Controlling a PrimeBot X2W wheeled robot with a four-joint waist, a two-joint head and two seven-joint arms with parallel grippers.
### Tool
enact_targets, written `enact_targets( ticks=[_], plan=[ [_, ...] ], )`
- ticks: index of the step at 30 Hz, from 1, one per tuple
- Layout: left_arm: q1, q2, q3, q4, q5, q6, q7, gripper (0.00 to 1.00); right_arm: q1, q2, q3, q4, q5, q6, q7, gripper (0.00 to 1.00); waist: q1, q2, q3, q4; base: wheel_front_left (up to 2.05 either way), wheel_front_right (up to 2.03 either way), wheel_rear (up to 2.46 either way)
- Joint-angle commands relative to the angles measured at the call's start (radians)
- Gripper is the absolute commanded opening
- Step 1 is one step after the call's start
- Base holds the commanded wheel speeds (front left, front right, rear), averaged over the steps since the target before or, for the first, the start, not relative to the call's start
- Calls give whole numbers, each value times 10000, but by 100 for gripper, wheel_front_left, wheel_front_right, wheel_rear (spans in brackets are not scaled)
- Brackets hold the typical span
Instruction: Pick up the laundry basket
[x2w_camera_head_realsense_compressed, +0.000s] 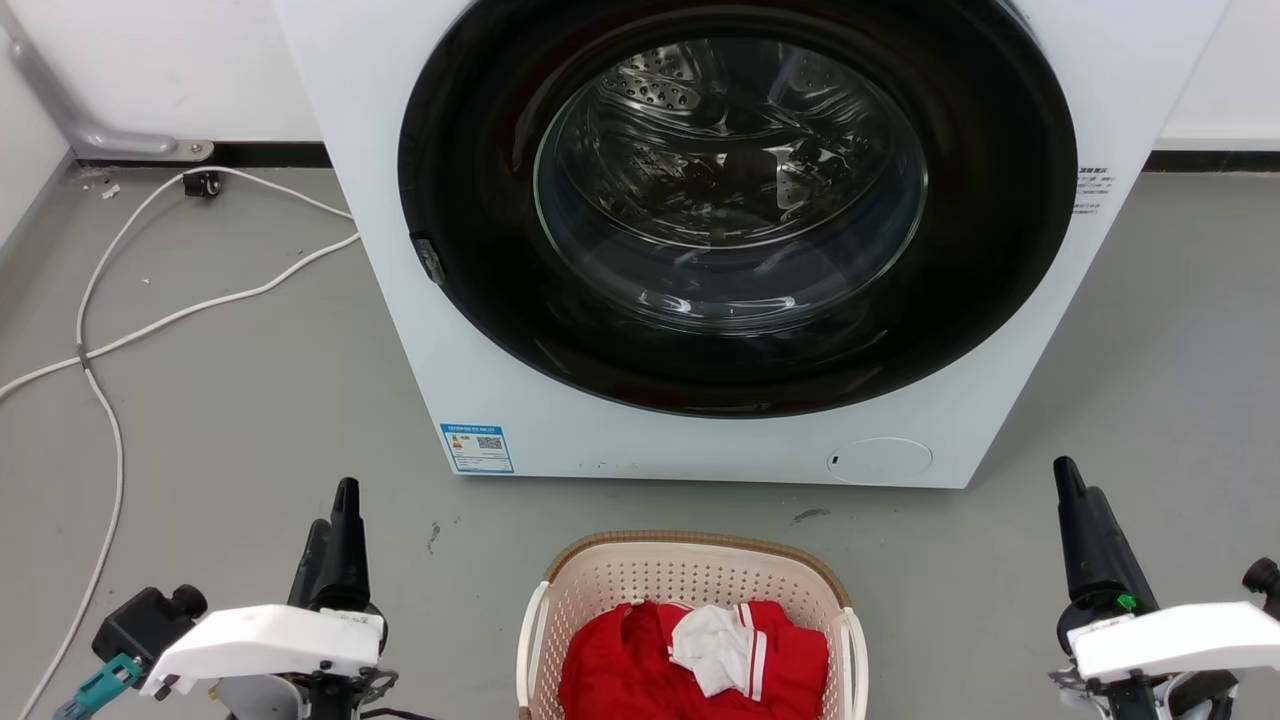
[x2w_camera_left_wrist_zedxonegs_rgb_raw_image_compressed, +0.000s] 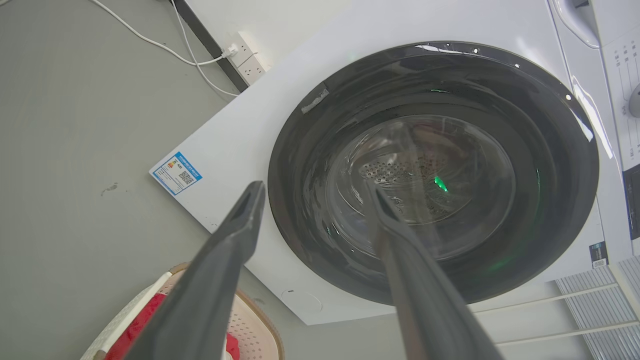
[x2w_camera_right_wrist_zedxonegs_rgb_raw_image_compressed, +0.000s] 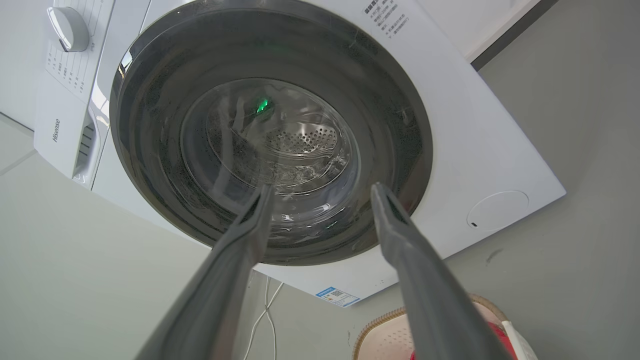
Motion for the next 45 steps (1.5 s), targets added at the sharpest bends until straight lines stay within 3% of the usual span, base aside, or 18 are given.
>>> enact_targets(
  ticks=[1, 22, 45],
  plan=[
    [-62, 25, -81, -254, 439, 91, -116, 100, 3, -19, 66, -273, -510, 0, -122, 100, 0, 0, 8, -1, 0, 0, 0],
    [199, 28, -508, -841, 3628, 727, -835, 100, 412, -17, 341, -947, -4003, 0, -834, 100, 0, 0, 88, -12, 0, 0, 0],
    [435, 29, -766, -1196, 5941, 990, -1439, 100, 791, -15, 450, -1401, -6579, 0, -1443, 100, 0, 0, 165, -5, 0, 0, 0]
  ],
)
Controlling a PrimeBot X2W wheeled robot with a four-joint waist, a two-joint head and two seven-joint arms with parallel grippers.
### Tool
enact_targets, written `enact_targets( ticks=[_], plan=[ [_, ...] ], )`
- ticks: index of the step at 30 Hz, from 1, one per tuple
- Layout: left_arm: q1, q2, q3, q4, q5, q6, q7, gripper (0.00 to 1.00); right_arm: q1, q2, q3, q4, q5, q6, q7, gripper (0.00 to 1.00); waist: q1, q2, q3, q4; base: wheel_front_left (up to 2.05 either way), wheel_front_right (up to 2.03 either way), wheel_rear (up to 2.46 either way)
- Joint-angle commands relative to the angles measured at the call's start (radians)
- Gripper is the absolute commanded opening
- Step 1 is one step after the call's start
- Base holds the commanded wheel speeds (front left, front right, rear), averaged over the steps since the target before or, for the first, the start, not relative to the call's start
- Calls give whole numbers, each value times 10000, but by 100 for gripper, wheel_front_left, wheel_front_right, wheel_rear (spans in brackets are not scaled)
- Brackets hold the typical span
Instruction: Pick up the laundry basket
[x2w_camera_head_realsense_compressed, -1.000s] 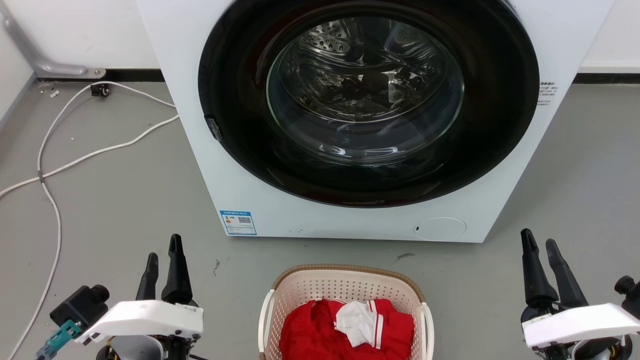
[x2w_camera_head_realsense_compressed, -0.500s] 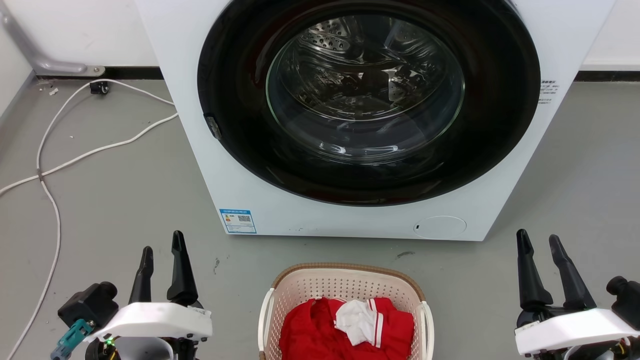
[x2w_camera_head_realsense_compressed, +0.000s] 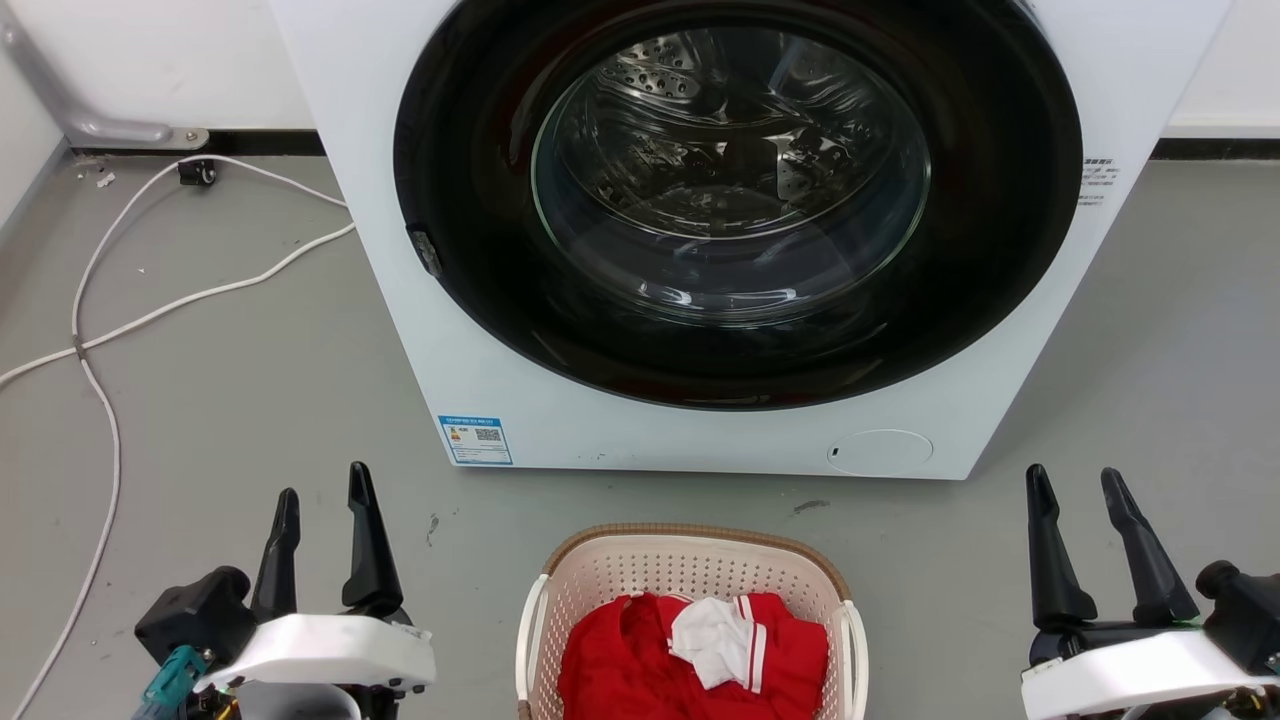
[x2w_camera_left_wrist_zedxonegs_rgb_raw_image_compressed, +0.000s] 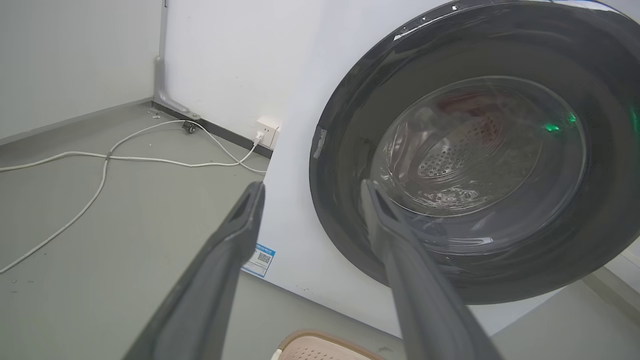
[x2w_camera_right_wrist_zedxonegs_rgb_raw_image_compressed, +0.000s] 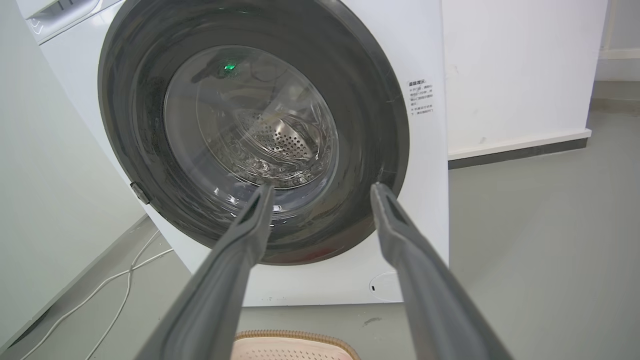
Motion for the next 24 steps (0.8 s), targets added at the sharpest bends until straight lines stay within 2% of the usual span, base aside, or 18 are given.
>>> enact_targets(
  ticks=[1, 24],
  plan=[
    [6, 20, -45, -153, 322, 54, -113, 100, 89, -13, 19, -184, -353, 0, -119, 100, 0, 0, 6, 7, 0, 0, 0],
    [215, 20, -127, -305, 1995, 133, -603, 100, 396, -9, 152, -372, -2075, -1, -627, 100, 0, 0, 72, -36, 0, 0, 0]
  ],
)
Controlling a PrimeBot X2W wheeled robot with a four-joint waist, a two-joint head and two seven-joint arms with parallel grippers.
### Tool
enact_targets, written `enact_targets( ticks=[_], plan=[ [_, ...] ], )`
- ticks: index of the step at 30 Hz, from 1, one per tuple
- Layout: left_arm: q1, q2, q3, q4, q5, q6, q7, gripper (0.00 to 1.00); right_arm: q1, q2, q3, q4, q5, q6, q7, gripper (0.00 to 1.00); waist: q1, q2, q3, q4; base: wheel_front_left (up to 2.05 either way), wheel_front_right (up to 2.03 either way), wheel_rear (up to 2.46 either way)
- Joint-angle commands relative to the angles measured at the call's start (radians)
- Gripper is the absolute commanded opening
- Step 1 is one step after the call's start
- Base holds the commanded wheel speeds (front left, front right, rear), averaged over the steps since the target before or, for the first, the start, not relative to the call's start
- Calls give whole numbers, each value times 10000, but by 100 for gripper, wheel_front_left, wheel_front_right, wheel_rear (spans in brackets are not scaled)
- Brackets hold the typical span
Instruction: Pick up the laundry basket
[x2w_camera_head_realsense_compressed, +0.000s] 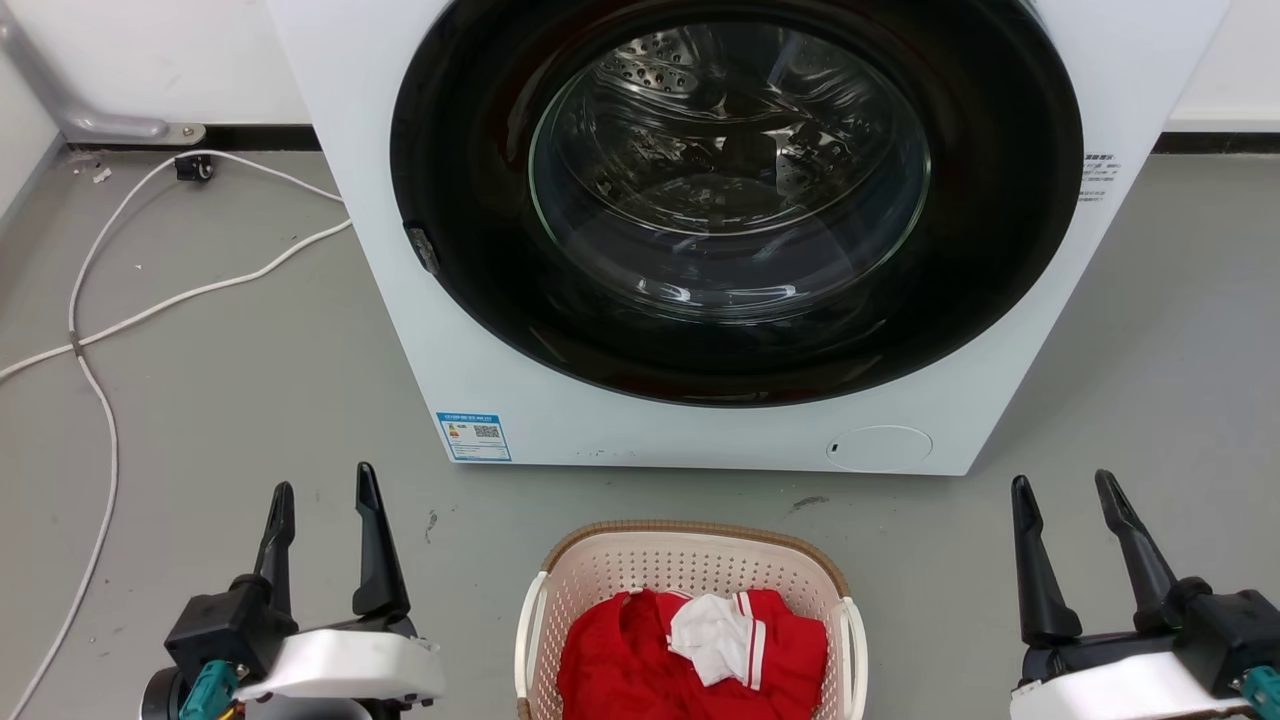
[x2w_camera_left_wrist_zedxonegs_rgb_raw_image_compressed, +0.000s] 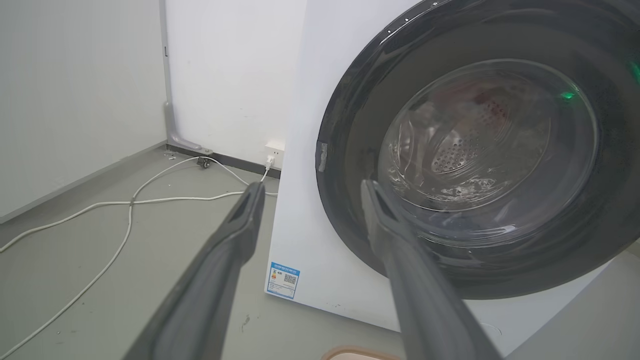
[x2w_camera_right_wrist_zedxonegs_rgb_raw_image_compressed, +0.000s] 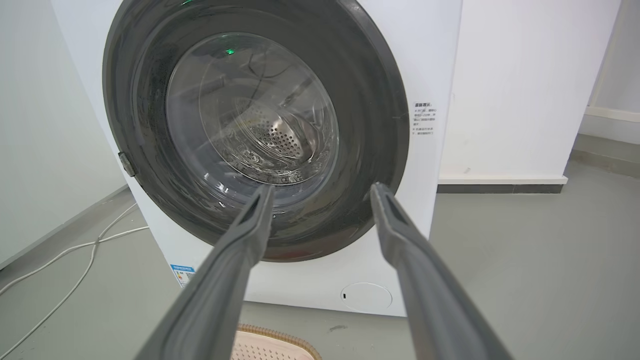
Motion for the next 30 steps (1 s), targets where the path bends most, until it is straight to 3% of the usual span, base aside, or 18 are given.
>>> enact_targets(
  ticks=[1, 20, 30],
  plan=[
    [20, 17, -1, -103, 208, 30, -90, 100, 130, -7, 32, -125, -271, -3, -77, 100, 0, 0, 7, 0, 0, 0, 0],
    [210, 16, -88, -146, 1398, 158, -417, 100, 336, -4, 60, -280, -1302, -3, -412, 100, 0, 0, 78, -21, 0, 0, 0],
    [165, 14, -111, 4, 1303, 97, -411, 100, 329, -3, 20, -218, -1196, -3, -412, 100, 0, 0, 100, -28, 0, 0, 0]
  ],
)
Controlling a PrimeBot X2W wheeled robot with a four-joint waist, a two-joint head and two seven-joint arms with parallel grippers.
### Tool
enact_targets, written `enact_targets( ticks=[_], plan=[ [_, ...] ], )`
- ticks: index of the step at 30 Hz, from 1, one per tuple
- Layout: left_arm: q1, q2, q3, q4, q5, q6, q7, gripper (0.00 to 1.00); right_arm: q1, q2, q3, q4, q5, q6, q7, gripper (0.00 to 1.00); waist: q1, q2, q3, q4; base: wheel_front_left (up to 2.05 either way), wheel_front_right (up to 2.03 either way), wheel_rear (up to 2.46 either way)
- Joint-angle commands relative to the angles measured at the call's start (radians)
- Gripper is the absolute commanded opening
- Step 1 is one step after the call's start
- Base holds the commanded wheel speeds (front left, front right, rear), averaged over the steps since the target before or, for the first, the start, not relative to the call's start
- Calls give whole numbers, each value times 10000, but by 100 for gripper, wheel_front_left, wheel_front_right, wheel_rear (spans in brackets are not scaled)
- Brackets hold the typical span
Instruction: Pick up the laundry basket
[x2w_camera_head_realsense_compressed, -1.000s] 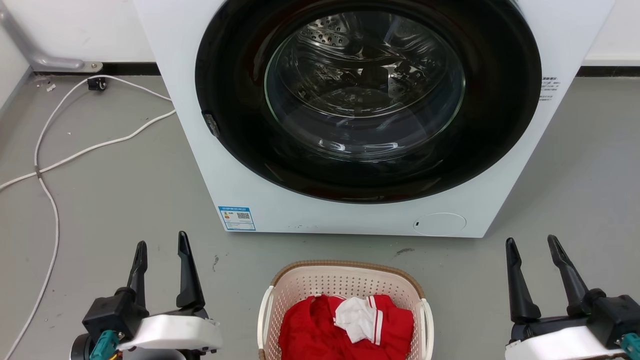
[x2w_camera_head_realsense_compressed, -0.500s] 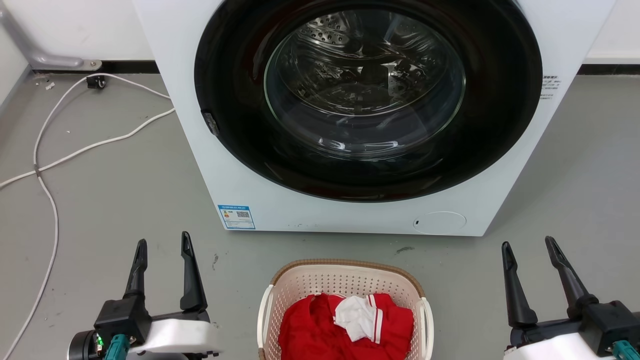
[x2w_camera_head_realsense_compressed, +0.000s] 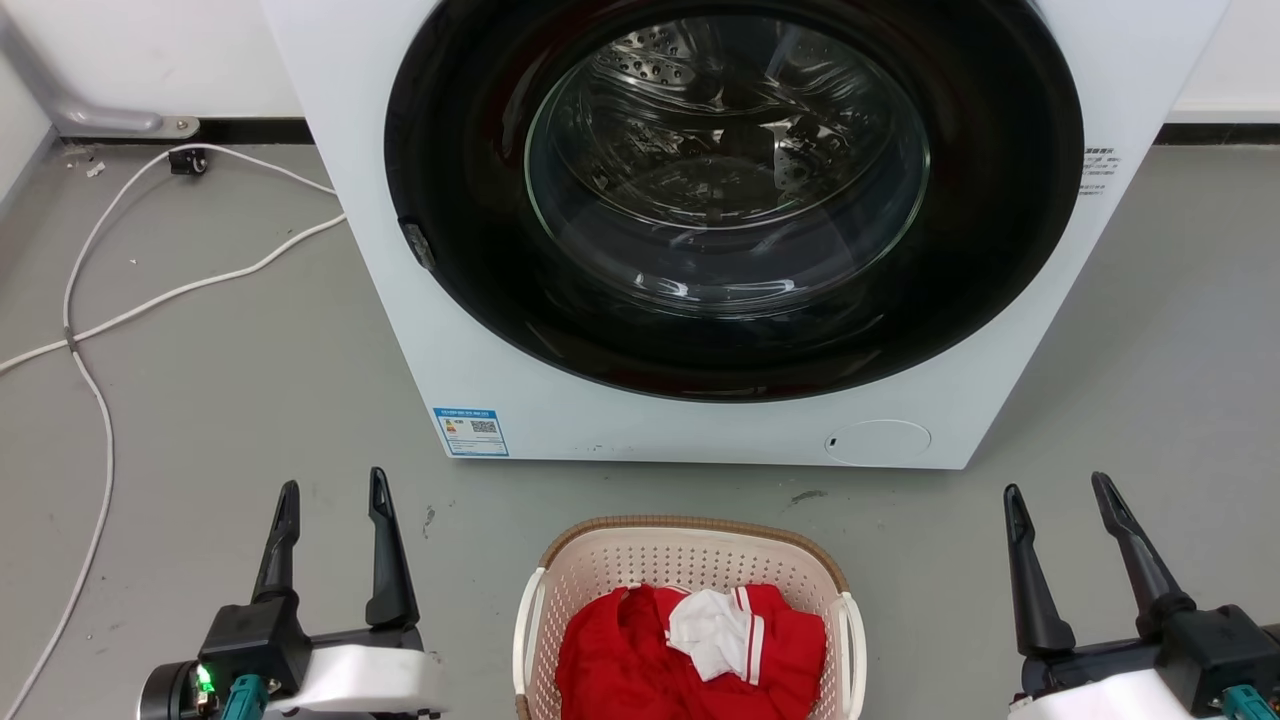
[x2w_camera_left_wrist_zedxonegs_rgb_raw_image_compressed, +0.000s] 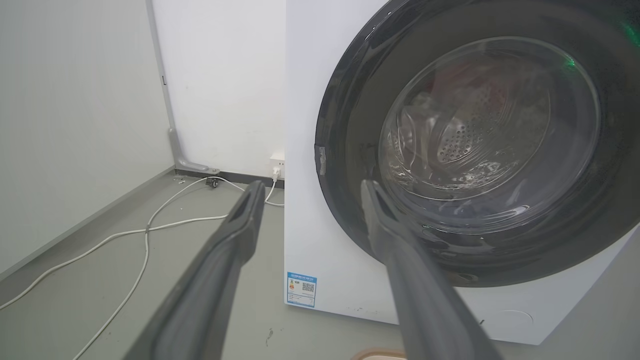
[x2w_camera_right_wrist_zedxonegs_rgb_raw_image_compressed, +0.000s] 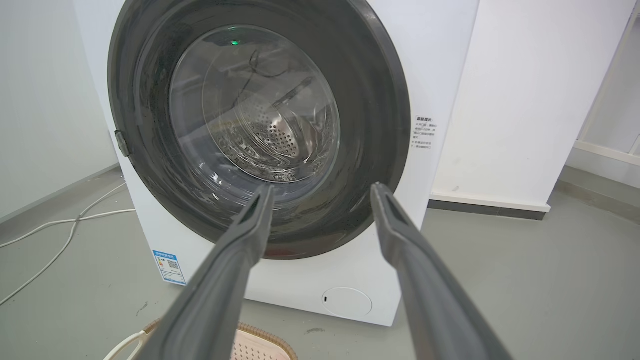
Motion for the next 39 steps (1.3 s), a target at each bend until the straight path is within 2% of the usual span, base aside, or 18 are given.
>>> enact_targets(
  ticks=[1, 18, 29, 34, 39],
  plan=[
    [14, 9, -17, 19, -10, -14, -31, 100, 118, -1, -3, 11, 43, -3, -21, 100, -1, 0, -2, 4, 0, 0, 0],
    [-21, 9, -22, 168, -23, -7, -31, 100, 79, -1, -17, 75, 54, -3, -21, 100, -1, 0, 10, 8, 0, 0, 0],
    [-304, 9, -179, 661, 84, -179, -30, 100, -112, -1, 55, 188, -6, -3, -21, 100, -1, 0, 218, 7, 0, 0, 0],
    [-570, 9, -214, 1356, 136, -319, -30, 100, -339, 0, 276, 826, -269, -3, -21, 100, -1, 0, 443, -34, 0, 0, 0],
    [-971, 7, -243, 2279, 196, -647, -30, 100, -727, 2, 433, 1647, -503, -3, -21, 100, -1, 0, 731, -46, 0, 0, 0]
  ],
)
